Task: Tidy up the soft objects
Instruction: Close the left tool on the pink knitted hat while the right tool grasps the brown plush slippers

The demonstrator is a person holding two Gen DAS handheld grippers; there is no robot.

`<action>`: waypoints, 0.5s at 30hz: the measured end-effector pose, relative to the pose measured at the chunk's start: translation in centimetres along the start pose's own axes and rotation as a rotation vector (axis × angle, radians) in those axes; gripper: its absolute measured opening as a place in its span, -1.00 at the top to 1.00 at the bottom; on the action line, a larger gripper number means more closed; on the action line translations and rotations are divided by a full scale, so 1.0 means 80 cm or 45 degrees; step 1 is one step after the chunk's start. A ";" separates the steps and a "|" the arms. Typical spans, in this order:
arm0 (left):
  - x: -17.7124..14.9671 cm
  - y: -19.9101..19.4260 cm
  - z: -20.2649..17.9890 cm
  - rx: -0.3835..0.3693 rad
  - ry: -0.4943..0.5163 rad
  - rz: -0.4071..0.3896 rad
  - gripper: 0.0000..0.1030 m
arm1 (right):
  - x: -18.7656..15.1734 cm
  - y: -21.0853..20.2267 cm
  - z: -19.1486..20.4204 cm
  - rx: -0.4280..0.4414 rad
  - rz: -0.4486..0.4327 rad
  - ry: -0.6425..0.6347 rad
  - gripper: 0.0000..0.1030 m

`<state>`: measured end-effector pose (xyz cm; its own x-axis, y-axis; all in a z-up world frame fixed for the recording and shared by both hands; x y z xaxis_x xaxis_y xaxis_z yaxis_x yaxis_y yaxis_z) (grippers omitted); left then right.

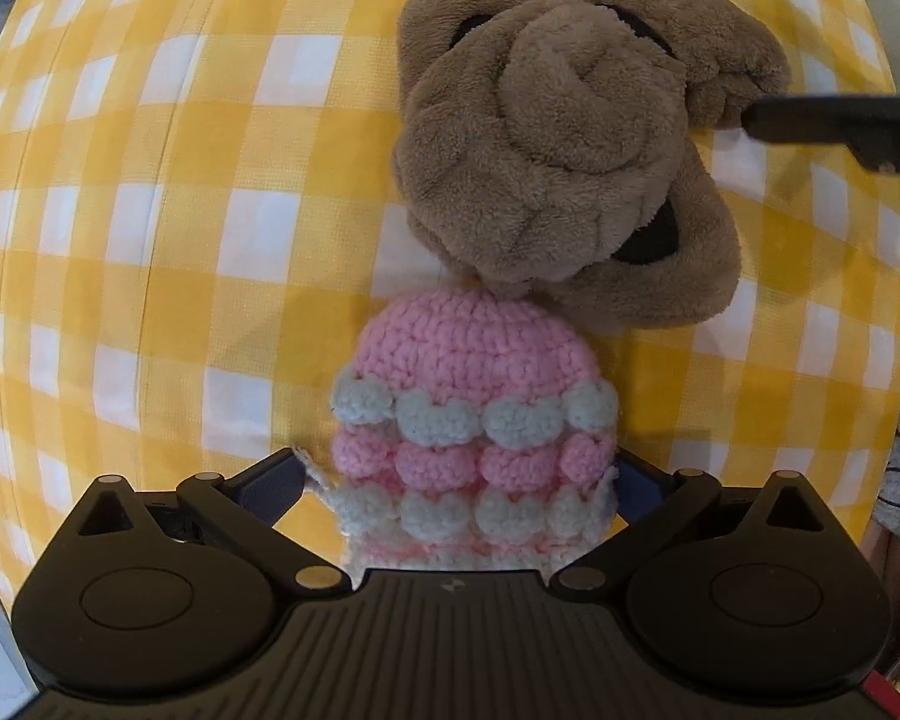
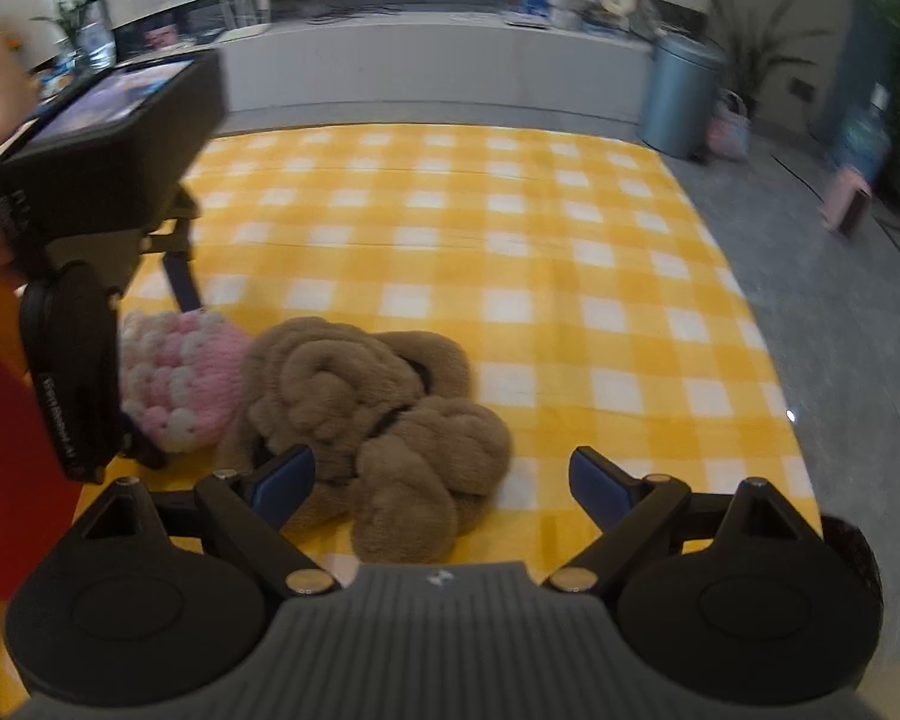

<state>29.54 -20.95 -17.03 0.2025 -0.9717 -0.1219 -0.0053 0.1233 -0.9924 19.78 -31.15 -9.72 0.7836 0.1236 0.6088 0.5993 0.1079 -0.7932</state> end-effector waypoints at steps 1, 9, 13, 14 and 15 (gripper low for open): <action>0.002 0.000 0.000 0.000 0.000 -0.001 -1.00 | 0.000 0.003 0.003 0.004 0.012 -0.010 -0.76; -0.016 -0.010 -0.016 0.002 0.028 -0.079 -1.00 | 0.000 0.038 0.029 0.036 0.085 -0.135 -0.77; -0.020 -0.012 -0.021 0.006 0.051 -0.100 -1.00 | -0.001 0.046 0.019 0.039 0.098 -0.083 -0.72; -0.022 -0.014 -0.023 0.006 0.060 -0.100 -1.00 | -0.001 0.046 0.018 0.042 0.097 -0.075 -0.70; -0.024 -0.017 -0.027 0.008 0.082 -0.106 -0.84 | -0.001 0.046 0.016 0.042 0.099 -0.069 -0.61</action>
<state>27.03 -19.70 -15.47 0.1388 -0.9895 -0.0400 0.0149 0.0425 -0.9990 21.69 -29.47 -12.64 0.8169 0.1860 0.5460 0.5308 0.1281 -0.8378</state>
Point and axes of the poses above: each gripper's, at about its wrist camera, not at the fingertips, and y roughly the way its jaws point, z to its left, x to its top, the point moved 2 cm from there along y, roughly the way its jaws point, and after that the axes turned 2 degrees about x, right-handed, at the moved point
